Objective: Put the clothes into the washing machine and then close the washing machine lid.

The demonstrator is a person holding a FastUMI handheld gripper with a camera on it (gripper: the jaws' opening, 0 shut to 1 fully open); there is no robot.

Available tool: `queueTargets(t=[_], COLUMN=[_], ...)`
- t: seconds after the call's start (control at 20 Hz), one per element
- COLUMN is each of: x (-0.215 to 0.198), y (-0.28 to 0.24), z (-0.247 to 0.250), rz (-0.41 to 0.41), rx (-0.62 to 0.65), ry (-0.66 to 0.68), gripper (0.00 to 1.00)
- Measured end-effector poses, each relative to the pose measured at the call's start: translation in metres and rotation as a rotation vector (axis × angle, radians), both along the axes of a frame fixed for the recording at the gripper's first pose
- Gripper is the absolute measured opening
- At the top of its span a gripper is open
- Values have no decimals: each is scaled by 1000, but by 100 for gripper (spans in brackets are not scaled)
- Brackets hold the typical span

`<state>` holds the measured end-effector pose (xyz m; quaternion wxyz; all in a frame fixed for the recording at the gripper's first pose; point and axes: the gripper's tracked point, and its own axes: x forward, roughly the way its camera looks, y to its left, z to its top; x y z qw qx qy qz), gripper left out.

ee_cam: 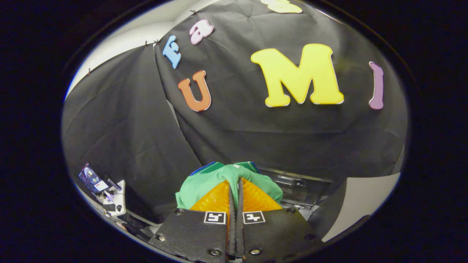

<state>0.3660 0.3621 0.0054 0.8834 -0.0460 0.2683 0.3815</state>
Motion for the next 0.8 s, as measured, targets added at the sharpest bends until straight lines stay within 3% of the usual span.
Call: queueTargets(t=[0.25,0.45,0.8], x=[31,65,81], y=[10,-2,-26], z=[-95,-177,-295], rz=[-84,-197,-349], rx=[-95,-171,-304], ry=[67,99,227], gripper=[4,4,4])
